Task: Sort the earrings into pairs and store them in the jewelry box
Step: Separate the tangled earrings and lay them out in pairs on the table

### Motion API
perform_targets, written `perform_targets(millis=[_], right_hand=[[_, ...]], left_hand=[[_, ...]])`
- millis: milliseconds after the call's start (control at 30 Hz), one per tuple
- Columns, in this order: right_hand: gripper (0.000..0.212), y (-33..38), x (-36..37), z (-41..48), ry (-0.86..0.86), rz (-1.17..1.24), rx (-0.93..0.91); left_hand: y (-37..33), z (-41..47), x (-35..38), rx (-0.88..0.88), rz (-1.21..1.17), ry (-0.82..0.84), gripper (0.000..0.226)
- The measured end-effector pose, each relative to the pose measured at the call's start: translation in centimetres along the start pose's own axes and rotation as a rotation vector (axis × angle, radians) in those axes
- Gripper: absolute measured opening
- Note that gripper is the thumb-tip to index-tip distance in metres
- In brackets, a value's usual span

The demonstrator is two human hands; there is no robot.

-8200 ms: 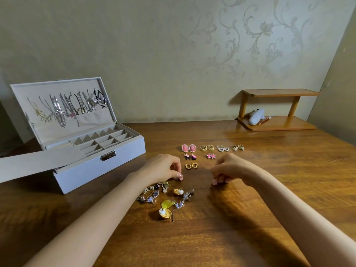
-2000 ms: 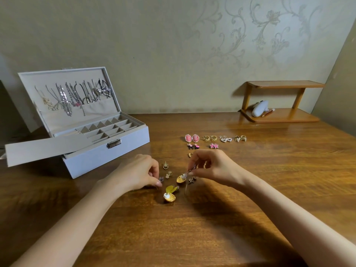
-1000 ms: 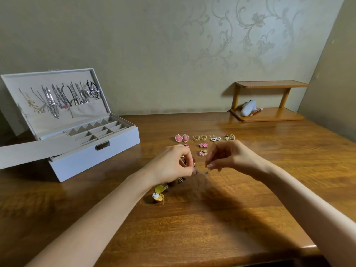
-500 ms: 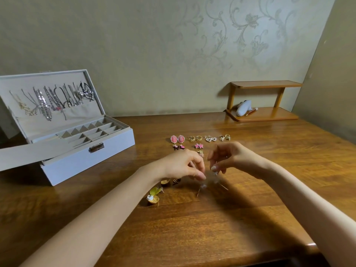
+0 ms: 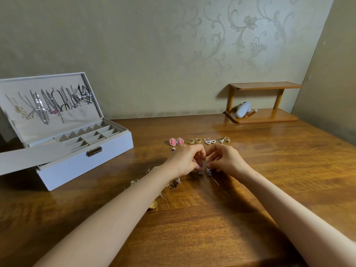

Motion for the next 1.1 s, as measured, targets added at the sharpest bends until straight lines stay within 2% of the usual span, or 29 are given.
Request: perform_targets(millis=[267, 433, 567, 733, 1000, 1100], right_hand=[[0.021, -0.4, 0.2, 0.4, -0.099, 0.003, 0.016], [0.024, -0.2, 0.1, 0.2, -0.085, 0.042, 0.013], [0.028, 0.2, -0.6, -0.2, -0.075, 0.026, -0.018], [0.040, 0.0, -0.8, -0.6, 0.044, -0.114, -0.019], [0.052, 0.7, 0.4, -1.2, 0.104, -0.127, -0.056], [0.053, 0.8, 0.4, -1.3, 0.108, -0.134, -0.056]], left_hand=[[0.3, 0.3, 0.4, 0.001, 0.009, -0.060, 0.023], [-0.1, 0.0, 0.1, 0.010, 0.064, -0.089, 0.018], [-0.6, -0.5, -0.8, -0.005, 0.213, -0.137, 0.018], [-0.7, -1.0, -0.3, -0.056, 0.437, 0.011, 0.034], [-0.7, -0.7, 0.2, -0.101, 0.428, 0.037, 0.060], [-0.6, -0.8, 0.2, -0.105, 0.424, 0.041, 0.062]])
Point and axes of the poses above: each hand's wrist, its own z-axis towards the middle knuckle, its own x-axis out of the palm, y = z × x, the point moved 6 cm from there along z, towards the middle knuckle, and after that the axes turned 5 degrees about -x, right-handed, at the moved point
